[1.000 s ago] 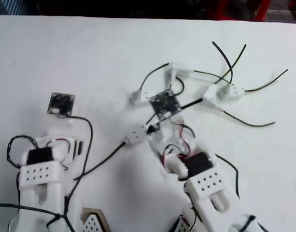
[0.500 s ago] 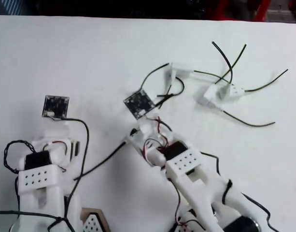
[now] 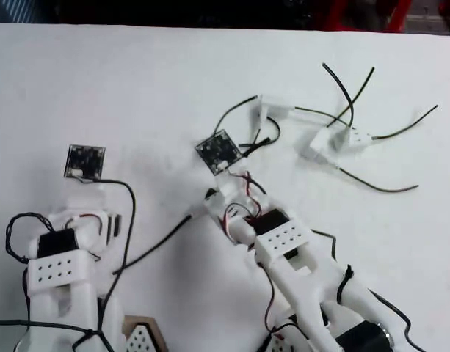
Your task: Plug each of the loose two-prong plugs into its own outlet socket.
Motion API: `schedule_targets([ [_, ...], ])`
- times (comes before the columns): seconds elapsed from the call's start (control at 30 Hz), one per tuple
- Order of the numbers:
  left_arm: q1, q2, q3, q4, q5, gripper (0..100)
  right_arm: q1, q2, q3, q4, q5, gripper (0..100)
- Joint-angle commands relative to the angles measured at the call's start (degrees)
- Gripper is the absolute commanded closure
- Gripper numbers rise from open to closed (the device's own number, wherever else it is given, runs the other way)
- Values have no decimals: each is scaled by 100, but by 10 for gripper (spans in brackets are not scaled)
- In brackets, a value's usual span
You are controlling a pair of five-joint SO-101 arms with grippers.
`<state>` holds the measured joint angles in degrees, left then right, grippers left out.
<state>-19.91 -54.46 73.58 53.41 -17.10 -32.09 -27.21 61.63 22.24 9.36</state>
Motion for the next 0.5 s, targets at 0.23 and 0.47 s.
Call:
schedule_targets([
  [0.23,-66,-119,-18,-105,70,797,66,4,-229,-110,35,981],
  [0.47,-66,-119,-9,-105,70,797,242,40,-237,31,53,981],
])
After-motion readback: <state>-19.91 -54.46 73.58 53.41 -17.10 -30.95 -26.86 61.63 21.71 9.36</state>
